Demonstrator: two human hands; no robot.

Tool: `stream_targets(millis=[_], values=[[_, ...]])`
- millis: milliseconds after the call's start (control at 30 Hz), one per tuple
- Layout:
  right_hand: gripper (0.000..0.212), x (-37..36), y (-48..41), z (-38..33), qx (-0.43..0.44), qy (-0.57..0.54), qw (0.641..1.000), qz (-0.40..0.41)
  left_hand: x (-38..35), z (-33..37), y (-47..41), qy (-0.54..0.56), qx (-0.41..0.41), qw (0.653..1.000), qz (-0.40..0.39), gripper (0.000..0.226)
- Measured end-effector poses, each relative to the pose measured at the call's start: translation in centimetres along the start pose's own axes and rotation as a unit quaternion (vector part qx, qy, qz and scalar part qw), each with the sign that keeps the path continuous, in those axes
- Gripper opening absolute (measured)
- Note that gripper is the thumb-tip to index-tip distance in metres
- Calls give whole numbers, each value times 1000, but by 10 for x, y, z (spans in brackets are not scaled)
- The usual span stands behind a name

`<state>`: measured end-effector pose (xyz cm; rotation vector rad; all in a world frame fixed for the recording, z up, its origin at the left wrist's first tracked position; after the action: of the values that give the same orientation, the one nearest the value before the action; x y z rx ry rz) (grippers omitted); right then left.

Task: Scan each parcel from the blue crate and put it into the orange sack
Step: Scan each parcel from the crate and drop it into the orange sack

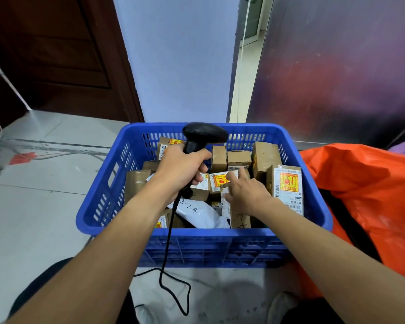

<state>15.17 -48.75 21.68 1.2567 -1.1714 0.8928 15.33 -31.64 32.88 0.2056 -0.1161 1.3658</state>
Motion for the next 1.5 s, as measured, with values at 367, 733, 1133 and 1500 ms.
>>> stream_targets(millis=[367,733,1133,1500], values=[[75,8,0,19,-153,-164,974,-19,1,3,0,36,-13,999,13,8],[58,154,84,32,-41,-395,911,114,14,32,44,128,-66,990,9,6],[34,160,137,40,-37,-694,713,94,8,19,88,277,-27,956,93,18],[28,159,129,60,-38,-721,686,84,-28,11,74,229,29,973,11,38]])
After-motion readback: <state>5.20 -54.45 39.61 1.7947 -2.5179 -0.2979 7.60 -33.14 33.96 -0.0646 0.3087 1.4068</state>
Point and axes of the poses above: each hand's wrist, its own y-axis away from the middle knuckle, its own x-axis out of the back of the hand, z = x × y, the point moved 8 cm from there along -y, towards the middle knuckle, and after that the axes turned 7 degrees about -x, right-handed, at the moved point
